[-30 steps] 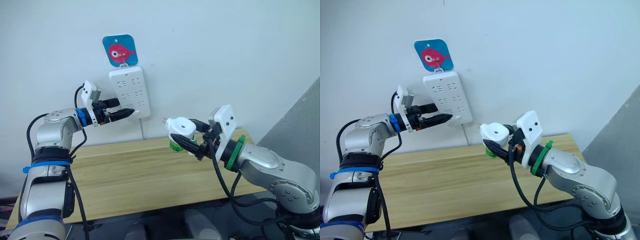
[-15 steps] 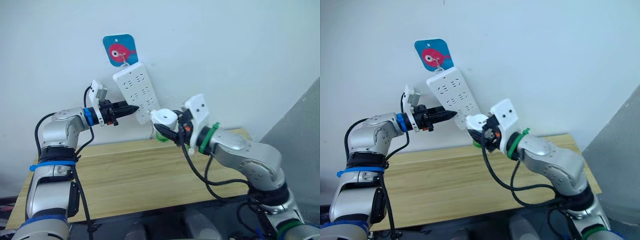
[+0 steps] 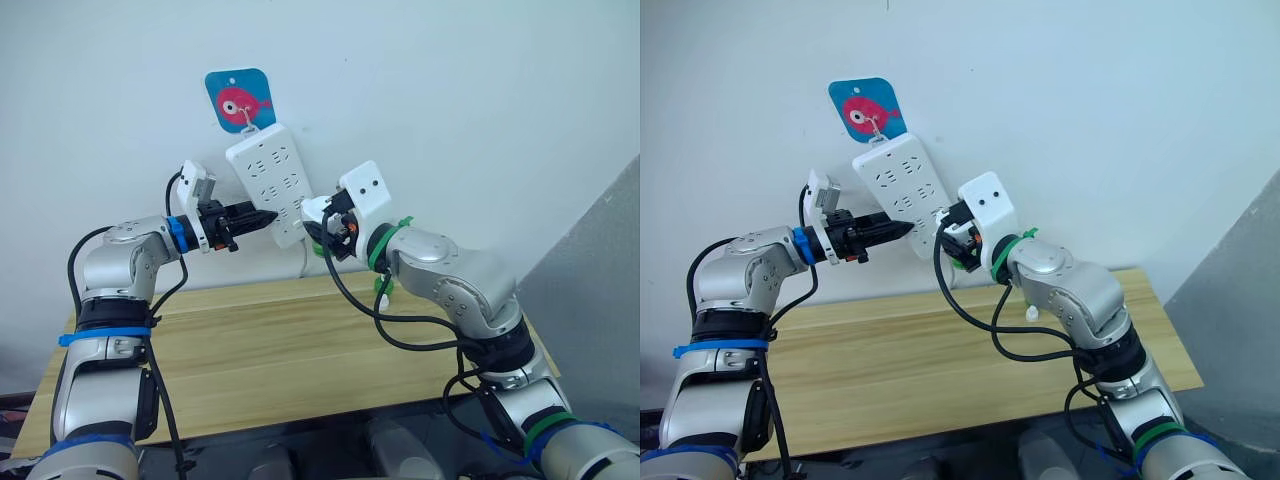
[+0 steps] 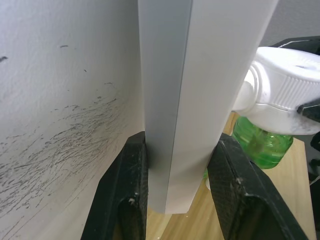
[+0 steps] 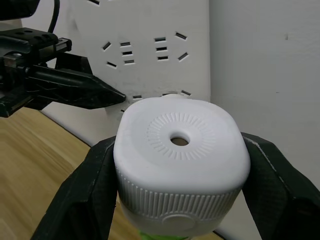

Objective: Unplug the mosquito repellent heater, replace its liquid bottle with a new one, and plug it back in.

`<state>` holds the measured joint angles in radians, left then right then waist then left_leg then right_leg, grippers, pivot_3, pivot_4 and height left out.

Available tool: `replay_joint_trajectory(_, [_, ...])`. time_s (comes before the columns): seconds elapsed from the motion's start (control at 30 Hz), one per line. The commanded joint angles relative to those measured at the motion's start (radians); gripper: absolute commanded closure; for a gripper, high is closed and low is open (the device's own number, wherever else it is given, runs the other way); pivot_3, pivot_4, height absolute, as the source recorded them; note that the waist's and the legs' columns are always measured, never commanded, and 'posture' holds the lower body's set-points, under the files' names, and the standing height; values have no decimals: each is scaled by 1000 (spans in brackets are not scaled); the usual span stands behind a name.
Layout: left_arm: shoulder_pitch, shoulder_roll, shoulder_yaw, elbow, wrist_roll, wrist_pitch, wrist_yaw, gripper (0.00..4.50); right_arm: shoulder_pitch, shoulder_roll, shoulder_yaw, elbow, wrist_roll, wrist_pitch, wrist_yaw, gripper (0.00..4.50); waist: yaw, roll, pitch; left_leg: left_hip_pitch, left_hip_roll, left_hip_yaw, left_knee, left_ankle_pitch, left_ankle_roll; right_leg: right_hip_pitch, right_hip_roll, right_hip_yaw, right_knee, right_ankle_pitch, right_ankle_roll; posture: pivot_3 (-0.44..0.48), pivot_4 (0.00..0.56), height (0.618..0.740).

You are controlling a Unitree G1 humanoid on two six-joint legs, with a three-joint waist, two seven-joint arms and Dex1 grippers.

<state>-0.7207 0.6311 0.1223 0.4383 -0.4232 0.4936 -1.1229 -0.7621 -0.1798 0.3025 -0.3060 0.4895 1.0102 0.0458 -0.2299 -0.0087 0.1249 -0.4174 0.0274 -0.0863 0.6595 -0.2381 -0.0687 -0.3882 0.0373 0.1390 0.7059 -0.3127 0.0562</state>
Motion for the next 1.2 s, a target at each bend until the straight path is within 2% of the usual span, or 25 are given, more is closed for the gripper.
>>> replay_joint_trajectory(0.03, [-17,-1,40,-43,-33,-11,11,3212,-35,9,-4,-19,-28,-4,41,1459,0,0,0,0,0,0,0,0,0,0,0,0,0,0,0,-229,88,740])
replay_joint_trajectory(0.83, [10,0,41,-70,-34,-7,5,3212,-44,64,-16,20,-175,-24,143,1461,-14,0,0,-1,0,-7,0,0,-1,0,-1,-8,2,0,0,-223,82,740])
replay_joint_trajectory(1.2, [15,2,39,-80,-33,-1,1,3212,-63,74,-3,16,-221,-40,181,1462,-17,0,0,-1,-1,-14,0,1,-1,0,-1,-14,7,-3,-5,-223,80,740])
